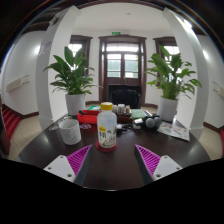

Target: Pour water

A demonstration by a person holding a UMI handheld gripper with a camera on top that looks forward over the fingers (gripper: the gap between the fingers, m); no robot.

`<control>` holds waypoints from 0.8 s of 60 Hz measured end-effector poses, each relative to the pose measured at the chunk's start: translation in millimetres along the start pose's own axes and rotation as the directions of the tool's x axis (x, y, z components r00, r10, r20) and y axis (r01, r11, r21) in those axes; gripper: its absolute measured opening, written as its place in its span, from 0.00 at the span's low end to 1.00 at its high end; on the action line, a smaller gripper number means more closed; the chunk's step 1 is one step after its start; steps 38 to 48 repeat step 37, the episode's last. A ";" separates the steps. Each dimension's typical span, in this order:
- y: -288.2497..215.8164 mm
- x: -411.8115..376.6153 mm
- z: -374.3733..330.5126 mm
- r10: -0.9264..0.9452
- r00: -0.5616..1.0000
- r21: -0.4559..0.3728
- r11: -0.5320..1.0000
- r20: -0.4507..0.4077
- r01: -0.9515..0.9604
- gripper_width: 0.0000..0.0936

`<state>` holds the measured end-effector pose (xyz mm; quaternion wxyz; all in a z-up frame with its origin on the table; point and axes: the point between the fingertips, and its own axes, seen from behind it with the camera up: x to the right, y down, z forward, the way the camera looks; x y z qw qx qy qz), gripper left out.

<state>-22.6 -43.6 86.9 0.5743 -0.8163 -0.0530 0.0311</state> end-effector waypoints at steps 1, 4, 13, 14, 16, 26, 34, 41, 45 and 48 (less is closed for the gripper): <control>0.6 0.4 -4.8 0.005 1.000 -0.001 1.000 -0.009 -0.005 0.90; 1.7 0.8 -17.9 0.014 1.000 -0.001 1.000 -0.020 -0.014 0.90; -6.8 5.3 -52.4 0.035 0.998 0.026 0.999 -0.044 -0.033 0.91; -9.0 6.1 -55.1 0.035 0.998 0.034 0.999 -0.048 -0.033 0.91; -13.1 8.6 -60.1 0.037 0.998 0.044 0.998 -0.056 -0.035 0.91; -36.0 18.0 -76.0 0.058 0.995 0.098 0.994 -0.080 -0.050 0.90; -50.7 19.7 -82.3 0.047 0.995 0.132 0.991 -0.086 -0.035 0.90; -53.9 17.8 -82.3 0.043 0.996 0.138 0.990 -0.079 -0.032 0.89; -53.9 17.8 -82.3 0.043 0.996 0.138 0.990 -0.079 -0.032 0.89; -53.9 17.8 -82.3 0.043 0.996 0.138 0.990 -0.079 -0.032 0.89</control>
